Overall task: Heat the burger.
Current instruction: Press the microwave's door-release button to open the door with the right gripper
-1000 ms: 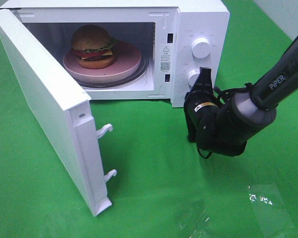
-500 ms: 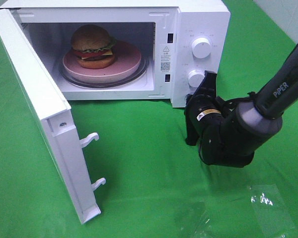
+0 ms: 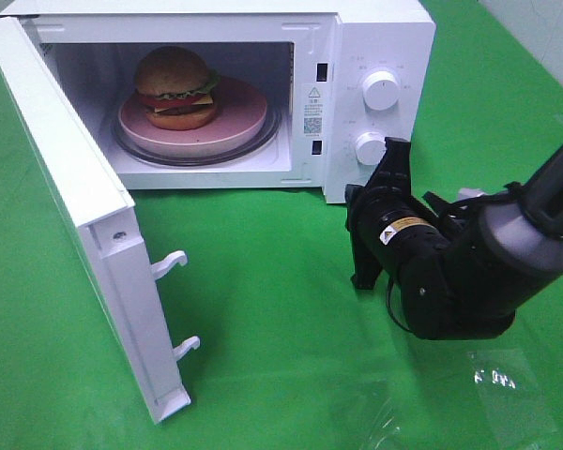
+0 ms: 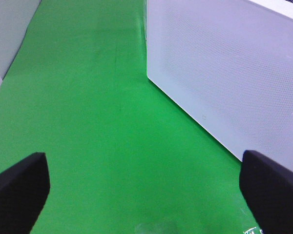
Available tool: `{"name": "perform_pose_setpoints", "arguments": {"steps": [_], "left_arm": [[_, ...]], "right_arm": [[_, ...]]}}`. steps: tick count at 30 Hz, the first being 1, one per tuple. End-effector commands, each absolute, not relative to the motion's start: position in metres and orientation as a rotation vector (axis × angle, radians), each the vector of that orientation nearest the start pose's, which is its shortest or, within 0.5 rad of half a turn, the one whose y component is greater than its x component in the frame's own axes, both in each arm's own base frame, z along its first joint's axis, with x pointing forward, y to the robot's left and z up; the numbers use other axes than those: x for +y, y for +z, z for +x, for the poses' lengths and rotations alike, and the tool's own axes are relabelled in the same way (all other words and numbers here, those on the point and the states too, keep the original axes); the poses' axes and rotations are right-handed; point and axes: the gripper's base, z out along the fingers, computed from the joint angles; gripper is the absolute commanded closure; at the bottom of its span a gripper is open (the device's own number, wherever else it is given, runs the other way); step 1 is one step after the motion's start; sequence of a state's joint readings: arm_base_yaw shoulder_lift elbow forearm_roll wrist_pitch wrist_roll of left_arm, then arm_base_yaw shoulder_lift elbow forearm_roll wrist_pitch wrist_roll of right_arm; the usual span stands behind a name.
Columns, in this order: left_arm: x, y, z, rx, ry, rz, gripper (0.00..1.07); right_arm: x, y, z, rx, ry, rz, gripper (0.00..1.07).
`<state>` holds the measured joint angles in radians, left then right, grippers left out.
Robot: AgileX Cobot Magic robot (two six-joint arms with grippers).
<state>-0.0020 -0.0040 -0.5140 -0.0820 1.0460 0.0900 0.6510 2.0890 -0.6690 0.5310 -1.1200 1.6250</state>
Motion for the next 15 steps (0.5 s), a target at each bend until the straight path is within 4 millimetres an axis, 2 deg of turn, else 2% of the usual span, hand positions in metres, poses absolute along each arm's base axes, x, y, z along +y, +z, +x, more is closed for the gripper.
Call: {"name": "perform_pose_setpoints", "arguments": {"steps": [1, 6, 9, 14, 15], "left_arm": [[-0.007, 0.282, -0.009, 1.981, -0.039, 0.091, 0.08], [-0.007, 0.282, -0.009, 1.981, -0.039, 0.091, 0.08], [-0.007, 0.282, -0.009, 1.981, -0.039, 0.091, 0.08], [-0.007, 0.282, -0.009, 1.981, -0.039, 0.091, 0.08], [-0.007, 0.282, -0.009, 1.981, -0.039, 0.091, 0.08]], "right_arm": [[0.162, 0.102, 0.280, 1.435, 1.309, 1.421, 1.06], [0.150, 0.117, 0.259, 1.487, 1.300, 1.405, 1.06], [0.146, 0.123, 0.253, 1.508, 1.286, 1.396, 1.05], [0.141, 0.142, 0.244, 1.561, 1.265, 1.346, 1.04], [0.141, 0.151, 0.242, 1.591, 1.248, 1.300, 1.03]]}}
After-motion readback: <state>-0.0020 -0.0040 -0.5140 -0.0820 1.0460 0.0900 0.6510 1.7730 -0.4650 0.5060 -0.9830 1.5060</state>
